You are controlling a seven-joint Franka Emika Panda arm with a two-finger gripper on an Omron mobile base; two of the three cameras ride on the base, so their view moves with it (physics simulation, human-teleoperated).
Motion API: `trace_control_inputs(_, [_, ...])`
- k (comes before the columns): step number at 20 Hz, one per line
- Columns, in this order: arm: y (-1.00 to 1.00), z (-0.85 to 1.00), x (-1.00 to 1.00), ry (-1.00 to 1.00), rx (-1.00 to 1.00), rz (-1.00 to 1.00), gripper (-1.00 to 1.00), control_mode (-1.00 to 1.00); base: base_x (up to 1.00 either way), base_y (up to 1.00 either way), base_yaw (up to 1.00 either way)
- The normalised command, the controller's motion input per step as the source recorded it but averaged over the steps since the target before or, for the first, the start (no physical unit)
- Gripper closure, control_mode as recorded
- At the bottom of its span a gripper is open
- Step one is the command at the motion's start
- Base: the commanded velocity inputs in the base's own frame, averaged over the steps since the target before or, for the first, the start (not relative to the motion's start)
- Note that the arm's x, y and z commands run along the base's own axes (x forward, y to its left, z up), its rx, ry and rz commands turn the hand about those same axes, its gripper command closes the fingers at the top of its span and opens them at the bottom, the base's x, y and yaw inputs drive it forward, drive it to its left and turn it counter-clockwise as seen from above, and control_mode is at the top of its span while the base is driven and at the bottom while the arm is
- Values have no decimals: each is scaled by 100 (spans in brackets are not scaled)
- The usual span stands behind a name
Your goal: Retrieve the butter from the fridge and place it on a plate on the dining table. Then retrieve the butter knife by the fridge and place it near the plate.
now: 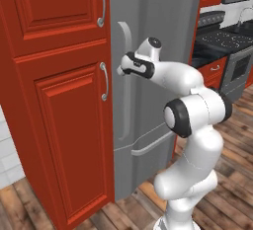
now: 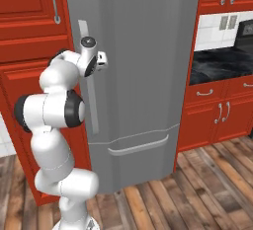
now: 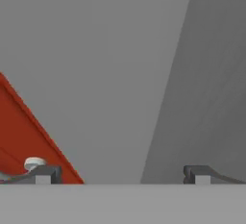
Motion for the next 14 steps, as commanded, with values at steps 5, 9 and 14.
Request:
trace_control_inputs(5, [14, -9, 33, 0, 3, 6, -100, -100, 0, 0, 0])
trace_control_inputs(9, [10, -6, 32, -2, 6, 6, -100, -100, 0, 0, 0])
trace_control_inputs(14, [15, -7, 26, -8, 10, 5, 100, -100, 0, 0, 0])
